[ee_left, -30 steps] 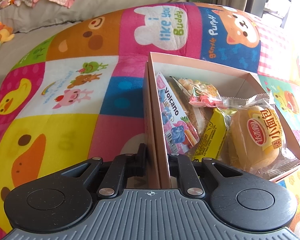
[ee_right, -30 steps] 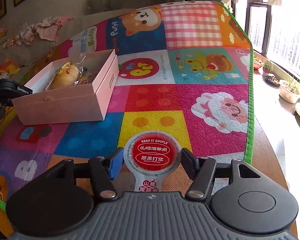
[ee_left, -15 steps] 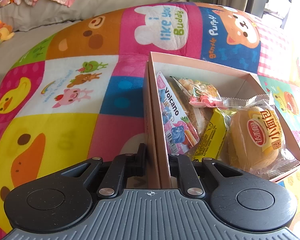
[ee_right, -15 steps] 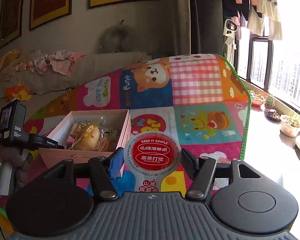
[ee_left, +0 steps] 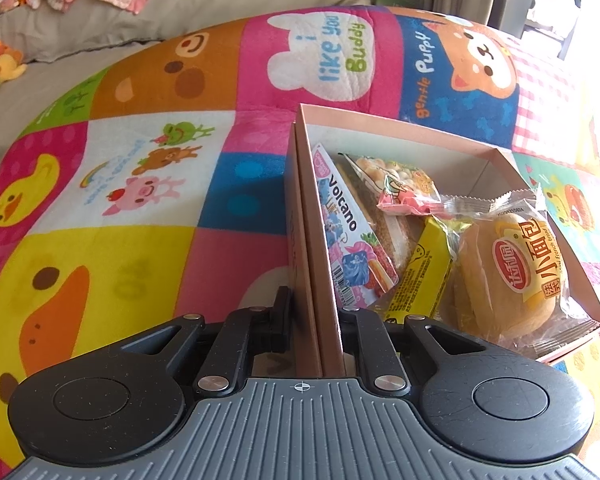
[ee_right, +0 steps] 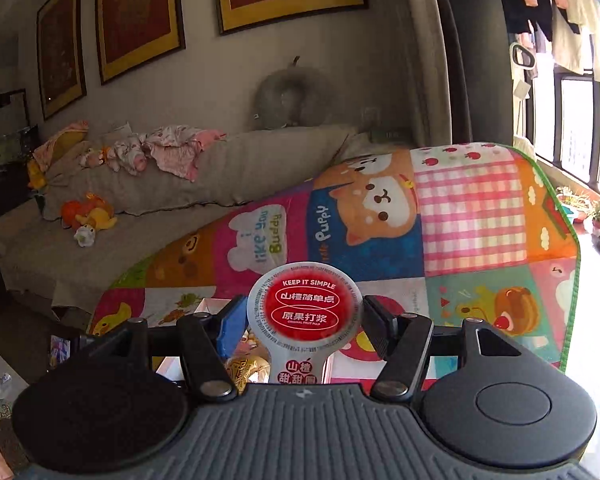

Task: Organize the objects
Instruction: 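Lift the label card and carry it over the pink box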

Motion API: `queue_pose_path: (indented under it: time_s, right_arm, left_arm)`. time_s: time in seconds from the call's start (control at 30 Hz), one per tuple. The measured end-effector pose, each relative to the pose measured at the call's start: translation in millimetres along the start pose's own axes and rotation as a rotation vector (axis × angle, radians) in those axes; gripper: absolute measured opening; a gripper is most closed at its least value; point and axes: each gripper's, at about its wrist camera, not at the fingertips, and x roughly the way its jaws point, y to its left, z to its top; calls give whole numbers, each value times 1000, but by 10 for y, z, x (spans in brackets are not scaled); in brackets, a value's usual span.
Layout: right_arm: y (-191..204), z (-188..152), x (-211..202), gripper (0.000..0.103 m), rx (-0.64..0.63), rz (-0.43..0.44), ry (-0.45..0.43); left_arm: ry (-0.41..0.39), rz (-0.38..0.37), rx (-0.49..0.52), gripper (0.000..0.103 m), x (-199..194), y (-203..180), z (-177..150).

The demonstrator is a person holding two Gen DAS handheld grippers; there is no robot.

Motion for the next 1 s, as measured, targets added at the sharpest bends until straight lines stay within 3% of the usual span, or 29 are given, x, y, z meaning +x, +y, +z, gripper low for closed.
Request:
queue_pose_path:
  time_s: [0.13,0.27,0.67,0.83,1.0]
  right_arm:
    - [-36,-22,603,62,74,28,85]
    - [-14,-146,1029,62,89,0,136]
    - [46,-190,1352,62,102,40,163]
    - [92,-109,1529,62,65,6,165]
    - [180,-59,1800,62,-54,-64,202]
  left_arm:
    - [4,-9,3,16,-3,10,5]
    - [6,-7,12,16,-2,0,13]
    - [3,-9,15,16,-1,3,10]
    - [4,-10,15,17,-1,4,8]
    - [5,-20,14,17,-2,9,15]
